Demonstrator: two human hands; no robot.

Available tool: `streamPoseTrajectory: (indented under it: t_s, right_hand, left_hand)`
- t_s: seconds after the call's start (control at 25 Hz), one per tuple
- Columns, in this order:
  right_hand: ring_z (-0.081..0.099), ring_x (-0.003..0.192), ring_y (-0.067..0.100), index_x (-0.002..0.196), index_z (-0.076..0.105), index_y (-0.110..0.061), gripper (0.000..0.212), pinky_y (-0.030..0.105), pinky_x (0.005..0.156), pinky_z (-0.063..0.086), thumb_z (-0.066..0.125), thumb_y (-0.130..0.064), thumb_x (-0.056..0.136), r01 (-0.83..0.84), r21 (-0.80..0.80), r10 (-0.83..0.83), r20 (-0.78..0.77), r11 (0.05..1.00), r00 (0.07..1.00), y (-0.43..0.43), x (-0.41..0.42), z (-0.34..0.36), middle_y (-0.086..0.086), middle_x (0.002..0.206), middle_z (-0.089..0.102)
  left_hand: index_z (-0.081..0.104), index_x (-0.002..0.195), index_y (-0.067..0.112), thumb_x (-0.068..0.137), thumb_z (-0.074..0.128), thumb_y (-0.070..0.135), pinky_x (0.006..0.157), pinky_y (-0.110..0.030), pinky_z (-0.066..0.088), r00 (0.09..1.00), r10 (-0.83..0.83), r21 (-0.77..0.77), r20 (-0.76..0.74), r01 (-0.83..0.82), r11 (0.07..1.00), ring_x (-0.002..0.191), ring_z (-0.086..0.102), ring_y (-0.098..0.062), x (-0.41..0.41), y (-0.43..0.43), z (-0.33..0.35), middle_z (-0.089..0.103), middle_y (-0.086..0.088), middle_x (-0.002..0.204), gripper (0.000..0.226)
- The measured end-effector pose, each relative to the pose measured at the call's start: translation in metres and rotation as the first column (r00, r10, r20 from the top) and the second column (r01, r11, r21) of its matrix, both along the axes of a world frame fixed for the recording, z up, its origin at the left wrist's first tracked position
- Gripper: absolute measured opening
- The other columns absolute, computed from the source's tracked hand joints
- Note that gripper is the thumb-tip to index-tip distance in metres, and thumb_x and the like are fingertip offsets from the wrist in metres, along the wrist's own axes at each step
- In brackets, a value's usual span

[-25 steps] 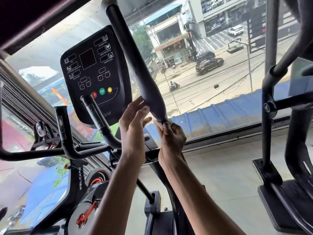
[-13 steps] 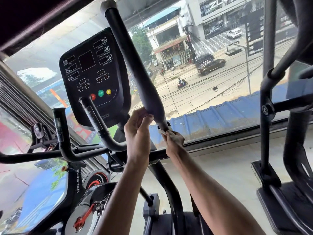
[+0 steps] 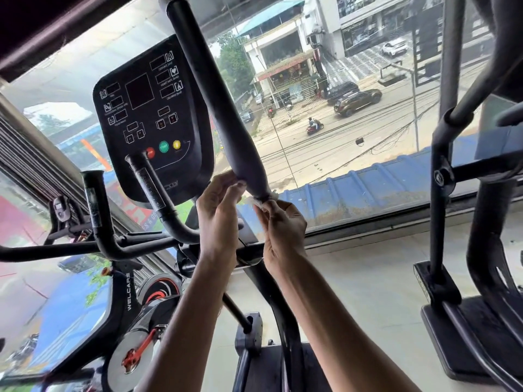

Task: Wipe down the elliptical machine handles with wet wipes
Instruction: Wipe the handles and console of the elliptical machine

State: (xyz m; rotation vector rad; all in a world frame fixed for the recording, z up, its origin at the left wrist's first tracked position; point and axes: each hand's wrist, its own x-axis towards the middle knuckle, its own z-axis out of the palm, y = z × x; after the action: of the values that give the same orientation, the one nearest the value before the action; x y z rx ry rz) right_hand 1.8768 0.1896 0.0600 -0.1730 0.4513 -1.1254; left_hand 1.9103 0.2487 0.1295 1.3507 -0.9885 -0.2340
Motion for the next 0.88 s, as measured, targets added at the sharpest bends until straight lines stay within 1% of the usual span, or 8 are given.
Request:
streamPoseTrajectory:
  t_s: [0.12, 0.2, 0.28, 0.4, 0.52, 0.68, 0.8, 0.88]
  right_hand:
    - [0.076, 0.093, 0.025, 0.101, 0.067, 0.004, 0.014, 0.026, 0.084, 0.06, 0.074, 0.004, 0.089, -0.001, -0.118, 0.005, 0.033, 0.993, 0.999, 0.021, -0.023, 0.016, 0.03, 0.109, 0.071]
    - [0.075, 0.092, 0.024, 0.101, 0.069, 0.003, 0.012, 0.026, 0.081, 0.06, 0.074, 0.001, 0.09, -0.029, -0.191, 0.031, 0.009, 0.981, 0.999, 0.028, -0.034, 0.019, 0.026, 0.104, 0.074]
    - [0.075, 0.09, 0.024, 0.099, 0.071, 0.0, 0.009, 0.026, 0.078, 0.06, 0.071, 0.001, 0.091, -0.09, -0.233, 0.076, -0.069, 0.968, 0.995, 0.037, -0.044, 0.013, 0.02, 0.097, 0.075]
    - [0.076, 0.091, 0.022, 0.104, 0.073, -0.006, 0.015, 0.024, 0.072, 0.057, 0.075, -0.008, 0.089, -0.203, -0.273, 0.12, -0.294, 0.94, 0.948, 0.05, -0.053, -0.014, 0.013, 0.101, 0.079]
    - [0.076, 0.091, 0.022, 0.109, 0.073, -0.003, 0.018, 0.025, 0.072, 0.057, 0.074, -0.009, 0.092, -0.338, -0.267, 0.238, -0.345, 0.903, 0.908, 0.067, -0.061, -0.043, 0.016, 0.105, 0.078]
    - [0.076, 0.085, 0.021, 0.11, 0.068, 0.0, 0.014, 0.025, 0.071, 0.06, 0.066, 0.001, 0.096, -0.503, -0.212, 0.395, -0.401, 0.838, 0.826, 0.114, -0.07, -0.076, 0.021, 0.106, 0.075]
    - [0.074, 0.091, 0.026, 0.121, 0.062, 0.003, 0.023, 0.028, 0.072, 0.063, 0.058, 0.006, 0.099, -0.638, -0.212, 0.474, -0.508, 0.74, 0.719, 0.159, -0.074, -0.099, 0.026, 0.115, 0.073]
    - [0.073, 0.095, 0.026, 0.124, 0.061, -0.004, 0.029, 0.029, 0.074, 0.063, 0.055, 0.008, 0.098, -0.714, -0.228, 0.487, -0.594, 0.662, 0.64, 0.193, -0.078, -0.111, 0.022, 0.117, 0.072]
  left_hand:
    - [0.078, 0.091, 0.029, 0.086, 0.061, 0.023, 0.081, -0.024, 0.053, 1.0, 0.005, 0.016, -0.014, -0.005, 1.0, 0.097, 0.068, -0.013, -0.001, 0.004, 0.002, 0.076, 0.006, 0.093, 0.019]
    - [0.077, 0.101, 0.029, 0.085, 0.061, 0.028, 0.076, -0.023, 0.055, 0.998, 0.054, 0.042, -0.038, -0.053, 0.998, 0.105, 0.07, -0.017, -0.003, 0.008, -0.002, 0.078, 0.004, 0.103, 0.023]
    - [0.076, 0.106, 0.026, 0.083, 0.061, 0.032, 0.08, -0.032, 0.057, 0.99, 0.112, 0.079, -0.085, -0.105, 0.991, 0.106, 0.071, -0.02, -0.007, 0.018, -0.01, 0.078, 0.002, 0.108, 0.028]
    - [0.077, 0.104, 0.022, 0.085, 0.064, 0.033, 0.099, -0.047, 0.057, 0.97, 0.196, 0.193, -0.142, -0.167, 0.967, 0.103, 0.073, -0.022, -0.015, 0.043, -0.03, 0.079, 0.0, 0.103, 0.026]
    - [0.076, 0.105, 0.021, 0.093, 0.068, 0.019, 0.097, -0.046, 0.058, 0.951, 0.264, 0.284, -0.158, -0.213, 0.935, 0.099, 0.074, -0.021, -0.021, 0.078, -0.06, 0.078, -0.002, 0.1, 0.015]
    - [0.076, 0.103, 0.018, 0.082, 0.076, 0.013, 0.09, -0.049, 0.06, 0.923, 0.32, 0.324, -0.215, -0.242, 0.915, 0.089, 0.074, -0.026, -0.022, 0.145, -0.108, 0.078, -0.011, 0.096, 0.022]
    - [0.077, 0.098, 0.02, 0.076, 0.079, 0.017, 0.083, -0.047, 0.059, 0.875, 0.368, 0.332, -0.315, -0.262, 0.906, 0.084, 0.073, -0.028, -0.023, 0.202, -0.144, 0.078, -0.012, 0.093, 0.023]
    - [0.075, 0.1, 0.018, 0.082, 0.081, 0.008, 0.08, -0.042, 0.059, 0.827, 0.422, 0.333, -0.372, -0.306, 0.892, 0.084, 0.073, -0.027, -0.026, 0.246, -0.167, 0.078, -0.014, 0.095, 0.021]
